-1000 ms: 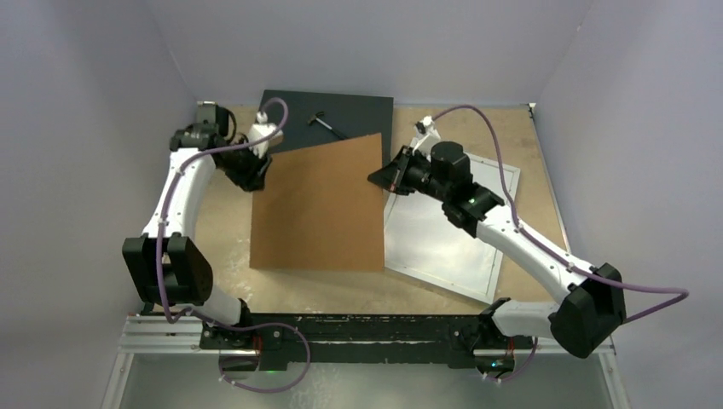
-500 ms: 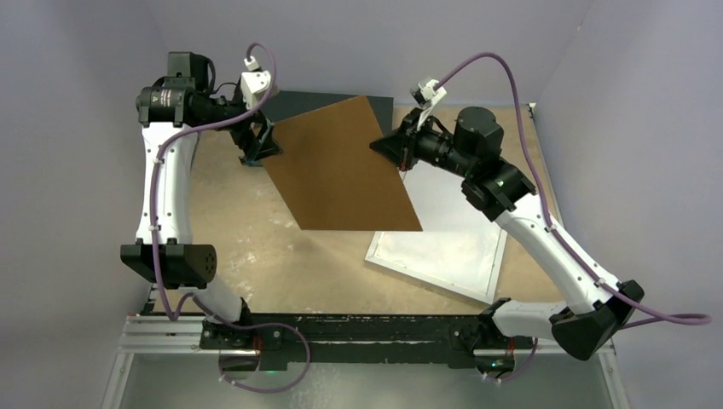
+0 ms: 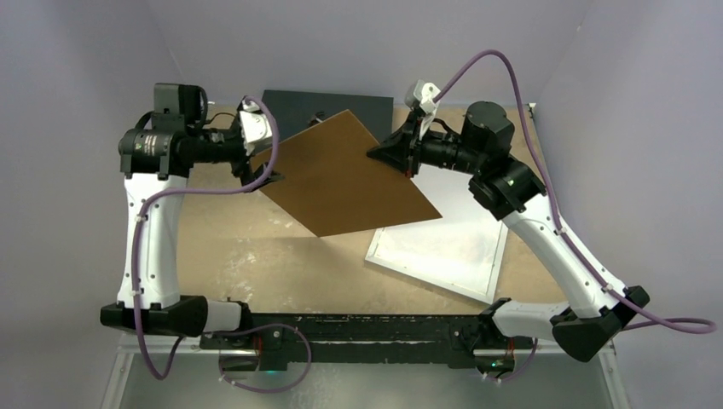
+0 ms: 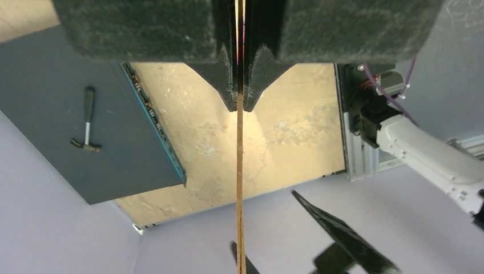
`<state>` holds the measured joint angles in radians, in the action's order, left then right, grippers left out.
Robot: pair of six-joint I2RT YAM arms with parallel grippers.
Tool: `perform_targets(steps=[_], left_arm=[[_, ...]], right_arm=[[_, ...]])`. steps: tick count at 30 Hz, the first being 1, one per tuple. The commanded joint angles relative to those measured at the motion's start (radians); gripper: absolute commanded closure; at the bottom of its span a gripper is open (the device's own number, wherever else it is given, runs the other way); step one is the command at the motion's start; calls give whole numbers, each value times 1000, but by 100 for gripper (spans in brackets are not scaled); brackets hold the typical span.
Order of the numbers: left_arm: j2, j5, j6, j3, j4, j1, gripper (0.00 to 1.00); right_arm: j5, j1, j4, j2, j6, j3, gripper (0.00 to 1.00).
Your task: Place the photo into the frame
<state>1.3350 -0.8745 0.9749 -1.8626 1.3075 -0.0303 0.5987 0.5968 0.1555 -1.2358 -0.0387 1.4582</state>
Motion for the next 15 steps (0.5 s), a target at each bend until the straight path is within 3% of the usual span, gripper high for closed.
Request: perform_targets(steps=[1,8,12,15], left_arm=[[54,-4,51,34,18,-28,2],[54,-14,32,39,-9,-37,7],[94,-32,114,43,125,-80,23],[88,-6,103,89,127,-129,36]], right_arm=[[121,3,-33,32,34,51,100],[131,11,-29,23,66,34,100],[154,17,-61,13,63,30,100],[171,17,-79,-6,66,39,100]])
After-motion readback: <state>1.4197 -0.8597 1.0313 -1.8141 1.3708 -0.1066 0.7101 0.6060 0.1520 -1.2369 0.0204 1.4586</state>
